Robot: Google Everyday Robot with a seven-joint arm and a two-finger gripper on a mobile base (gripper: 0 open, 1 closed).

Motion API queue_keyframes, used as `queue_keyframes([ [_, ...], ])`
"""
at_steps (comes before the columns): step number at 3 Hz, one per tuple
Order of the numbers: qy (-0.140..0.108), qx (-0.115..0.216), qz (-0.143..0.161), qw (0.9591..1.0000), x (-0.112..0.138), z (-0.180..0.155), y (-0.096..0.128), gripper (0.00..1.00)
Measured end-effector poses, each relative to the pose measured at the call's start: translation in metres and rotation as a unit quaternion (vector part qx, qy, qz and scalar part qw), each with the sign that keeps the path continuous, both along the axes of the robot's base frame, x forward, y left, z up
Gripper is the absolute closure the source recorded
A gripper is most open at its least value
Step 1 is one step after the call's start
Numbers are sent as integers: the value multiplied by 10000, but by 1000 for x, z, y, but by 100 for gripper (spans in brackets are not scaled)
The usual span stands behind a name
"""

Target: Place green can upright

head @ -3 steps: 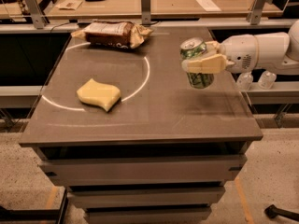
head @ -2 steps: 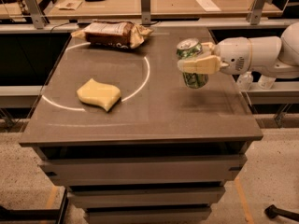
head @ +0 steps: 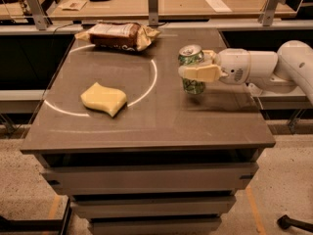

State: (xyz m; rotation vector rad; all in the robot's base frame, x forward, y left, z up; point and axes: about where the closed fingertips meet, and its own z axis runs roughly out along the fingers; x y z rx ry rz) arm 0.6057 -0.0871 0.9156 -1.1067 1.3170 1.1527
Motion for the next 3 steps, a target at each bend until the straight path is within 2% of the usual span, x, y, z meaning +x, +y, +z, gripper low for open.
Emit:
queue_keyframes([
  [1, -68, 57, 34, 10000, 2, -6, 4, 100],
  [2, -80, -207, 1, 9998, 3, -14, 6, 82],
  [3, -84, -294, -4, 9995, 1, -22, 5, 59],
])
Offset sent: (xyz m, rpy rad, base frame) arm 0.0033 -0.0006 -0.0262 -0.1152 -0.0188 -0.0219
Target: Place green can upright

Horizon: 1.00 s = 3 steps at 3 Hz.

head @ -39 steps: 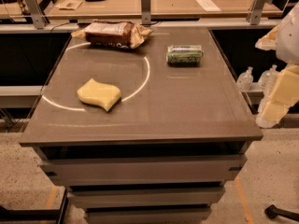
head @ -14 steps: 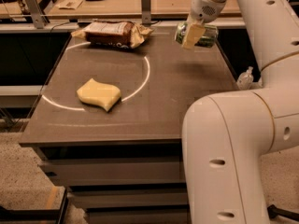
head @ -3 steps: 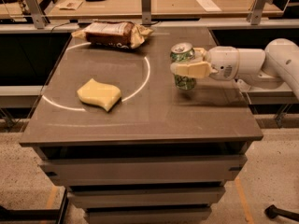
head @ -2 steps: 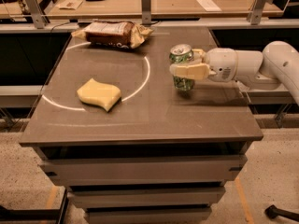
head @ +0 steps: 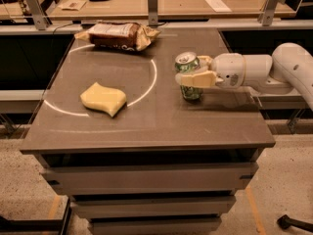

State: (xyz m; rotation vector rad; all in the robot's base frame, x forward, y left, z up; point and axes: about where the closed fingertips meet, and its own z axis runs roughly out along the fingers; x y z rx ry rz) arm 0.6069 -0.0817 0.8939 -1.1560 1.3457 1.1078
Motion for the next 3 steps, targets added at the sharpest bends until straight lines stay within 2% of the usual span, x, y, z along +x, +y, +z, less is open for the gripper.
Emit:
queue_keyframes([
  [2, 17, -2, -13, 10000, -3, -8, 0, 12],
  [3, 101, -193, -97, 9997, -1, -10, -1, 0],
])
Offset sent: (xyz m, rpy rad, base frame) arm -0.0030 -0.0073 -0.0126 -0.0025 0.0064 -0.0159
